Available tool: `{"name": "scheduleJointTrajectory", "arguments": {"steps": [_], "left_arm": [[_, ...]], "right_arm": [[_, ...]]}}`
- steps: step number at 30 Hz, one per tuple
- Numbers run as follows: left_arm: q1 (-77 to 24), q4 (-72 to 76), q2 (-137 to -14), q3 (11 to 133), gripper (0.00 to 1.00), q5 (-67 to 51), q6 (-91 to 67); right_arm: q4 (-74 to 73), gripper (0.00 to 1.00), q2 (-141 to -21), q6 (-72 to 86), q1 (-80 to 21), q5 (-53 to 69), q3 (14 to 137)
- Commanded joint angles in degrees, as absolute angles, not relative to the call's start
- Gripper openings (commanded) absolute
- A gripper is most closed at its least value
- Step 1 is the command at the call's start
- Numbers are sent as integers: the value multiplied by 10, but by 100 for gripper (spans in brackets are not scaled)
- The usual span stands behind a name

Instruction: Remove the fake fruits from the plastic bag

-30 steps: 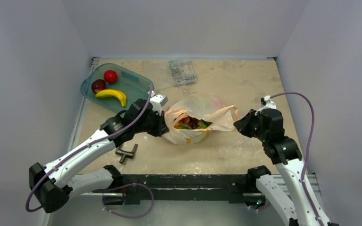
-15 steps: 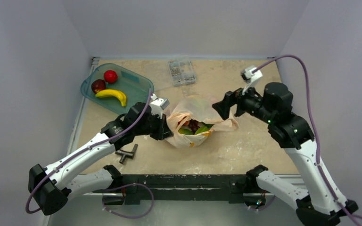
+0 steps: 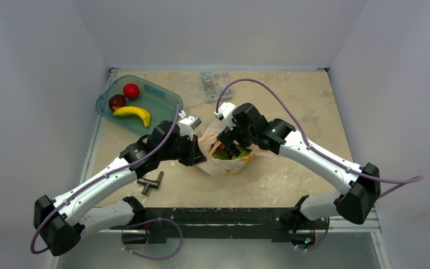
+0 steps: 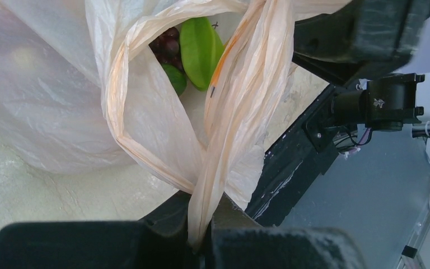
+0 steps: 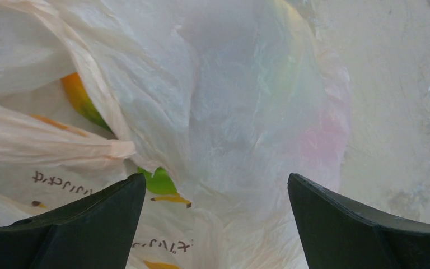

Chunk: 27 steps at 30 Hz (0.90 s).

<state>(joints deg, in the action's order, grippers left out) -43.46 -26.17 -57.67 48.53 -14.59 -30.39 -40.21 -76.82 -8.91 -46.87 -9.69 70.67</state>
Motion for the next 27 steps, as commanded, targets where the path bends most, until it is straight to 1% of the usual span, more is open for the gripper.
{"name": "scheduleJointTrajectory", "arguments": {"steps": [1, 4, 7, 9, 10, 12, 13, 15, 17, 18, 19, 22, 24, 27], "left_arm": [[-433, -251, -567, 507, 0, -153, -299], [-434, -251, -566, 507, 0, -160, -300], [-433, -253, -565, 508, 0, -165, -297], [-433, -259, -560, 509, 0, -162, -295], [-433, -262, -556, 509, 0, -159, -293], [-433, -268, -552, 508, 0, -153, -290], [-432, -271, -551, 508, 0, -149, -286], [-428, -273, -552, 508, 0, -147, -281], [-419, -263, -557, 511, 0, -157, -276], [-411, -254, -562, 513, 0, -166, -271], [-404, -249, -570, 523, 0, -170, -266], [-368, -265, -623, 592, 0, -189, -223], [-343, -292, -674, 685, 0, -213, -203], [-311, -325, -743, 799, 0, -261, -181]], "right_arm": [[-390, 99, -768, -113, -471, -173, 703], [-365, 99, -786, -110, -471, -191, 692], [-361, 96, -827, -96, -471, -247, 692], [-350, 92, -854, -86, -471, -291, 689], [-339, 87, -862, -80, -470, -319, 686], [-326, 63, -869, -55, -464, -381, 692], [-328, 55, -868, -40, -459, -399, 700], [-332, 41, -852, -13, -447, -416, 710], [-314, 25, -820, 10, -422, -404, 704], [-307, 14, -805, 33, -401, -387, 701], [-306, 1, -789, 54, -376, -364, 700], [-297, 0, -741, 119, -303, -299, 692], [-283, 0, -717, 150, -272, -252, 687], [-296, 0, -709, 188, -259, -218, 699]]}}
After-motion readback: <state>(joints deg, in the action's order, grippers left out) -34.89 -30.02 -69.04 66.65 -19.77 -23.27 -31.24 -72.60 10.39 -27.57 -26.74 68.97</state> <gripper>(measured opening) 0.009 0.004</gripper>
